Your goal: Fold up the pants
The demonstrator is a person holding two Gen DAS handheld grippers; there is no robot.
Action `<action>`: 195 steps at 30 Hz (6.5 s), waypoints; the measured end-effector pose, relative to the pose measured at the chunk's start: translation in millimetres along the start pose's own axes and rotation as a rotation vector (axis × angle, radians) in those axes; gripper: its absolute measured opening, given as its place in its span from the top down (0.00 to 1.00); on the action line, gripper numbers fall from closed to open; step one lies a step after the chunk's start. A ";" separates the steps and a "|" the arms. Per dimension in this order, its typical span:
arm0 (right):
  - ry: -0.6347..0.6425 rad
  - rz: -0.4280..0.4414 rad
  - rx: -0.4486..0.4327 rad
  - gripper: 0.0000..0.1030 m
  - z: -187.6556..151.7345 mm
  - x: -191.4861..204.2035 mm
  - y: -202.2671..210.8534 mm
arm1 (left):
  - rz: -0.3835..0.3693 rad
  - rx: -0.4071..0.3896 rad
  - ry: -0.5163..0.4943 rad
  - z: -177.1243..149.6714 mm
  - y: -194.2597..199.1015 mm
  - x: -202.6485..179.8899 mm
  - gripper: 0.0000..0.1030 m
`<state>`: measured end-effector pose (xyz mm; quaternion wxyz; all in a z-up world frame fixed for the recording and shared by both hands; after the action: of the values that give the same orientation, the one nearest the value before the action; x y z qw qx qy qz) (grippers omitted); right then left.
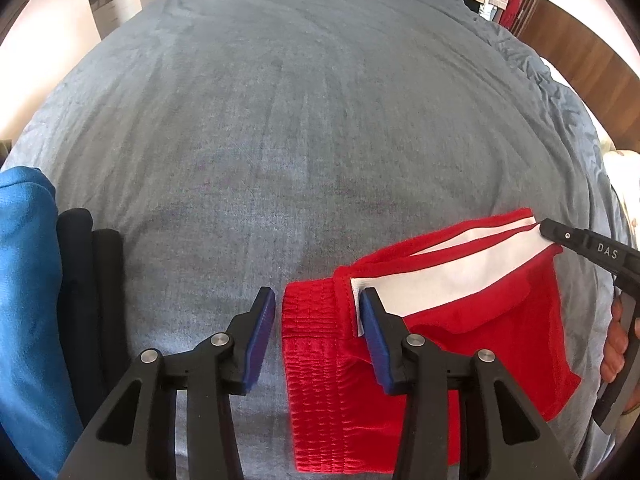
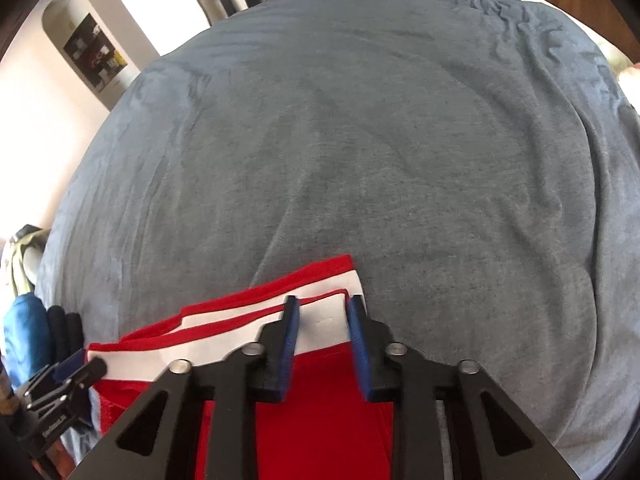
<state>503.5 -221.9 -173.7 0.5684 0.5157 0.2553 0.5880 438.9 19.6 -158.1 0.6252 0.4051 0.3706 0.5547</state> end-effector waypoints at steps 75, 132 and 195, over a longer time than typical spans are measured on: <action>-0.252 -0.242 -0.070 0.58 -127.6 -59.8 92.9 | -0.085 0.050 -0.080 -84.8 5.6 -13.5 0.33; -0.263 -0.305 0.038 0.90 -147.1 -72.2 84.7 | -0.029 0.153 -0.256 -91.0 28.3 -9.2 0.45; -0.077 -0.201 -0.197 0.61 -30.1 -23.5 94.1 | 0.005 -0.176 -0.447 33.7 63.8 -35.0 0.24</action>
<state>434.2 -256.2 -107.9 0.6818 0.4515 0.2247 0.5299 440.8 -14.8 -85.7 0.7232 0.4627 0.1723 0.4830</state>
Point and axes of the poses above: each gripper's, at about its wrist camera, not at the fingertips, and y roughly against the way its jaws point, x to its left, z to its top, the point moved 6 cm from there along -y, roughly the way its jaws point, and after that the axes turned 11 degrees about -y, right-handed, at the moved point
